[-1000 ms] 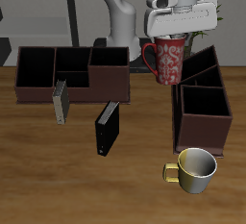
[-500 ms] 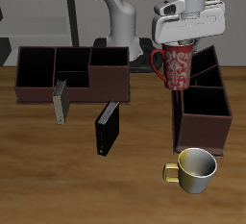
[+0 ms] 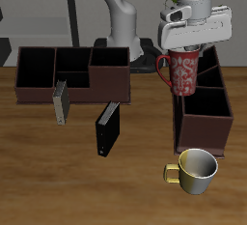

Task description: Place the red mug into the left desk caddy's right compartment

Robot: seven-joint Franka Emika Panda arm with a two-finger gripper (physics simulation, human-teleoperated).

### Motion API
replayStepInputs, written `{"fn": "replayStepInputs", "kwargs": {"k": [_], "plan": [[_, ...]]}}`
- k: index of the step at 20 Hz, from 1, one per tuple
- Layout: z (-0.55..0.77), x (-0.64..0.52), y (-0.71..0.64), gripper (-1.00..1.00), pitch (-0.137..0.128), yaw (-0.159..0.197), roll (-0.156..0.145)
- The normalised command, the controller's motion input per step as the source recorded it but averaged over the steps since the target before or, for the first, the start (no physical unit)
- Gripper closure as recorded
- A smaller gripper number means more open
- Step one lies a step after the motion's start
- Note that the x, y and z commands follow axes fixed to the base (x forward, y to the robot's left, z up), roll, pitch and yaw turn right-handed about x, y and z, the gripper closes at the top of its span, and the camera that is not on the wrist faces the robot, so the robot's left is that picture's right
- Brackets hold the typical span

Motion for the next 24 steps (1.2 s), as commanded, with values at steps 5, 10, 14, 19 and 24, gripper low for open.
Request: {"fn": "replayStepInputs", "kwargs": {"k": [5, 10, 14, 19, 24], "plan": [[-0.11, -0.01, 0.29, 1.00, 0.008, 0.015, 0.038], [-0.07, 0.00, 0.23, 1.00, 0.004, 0.011, 0.015], [-0.04, 0.06, 0.19, 1.00, 0.018, -0.008, -0.023], [-0.02, -0.01, 0.26, 1.00, -0.007, 0.030, 0.016], [-0.12, 0.02, 0.22, 1.00, 0.017, 0.016, 0.016]]}}
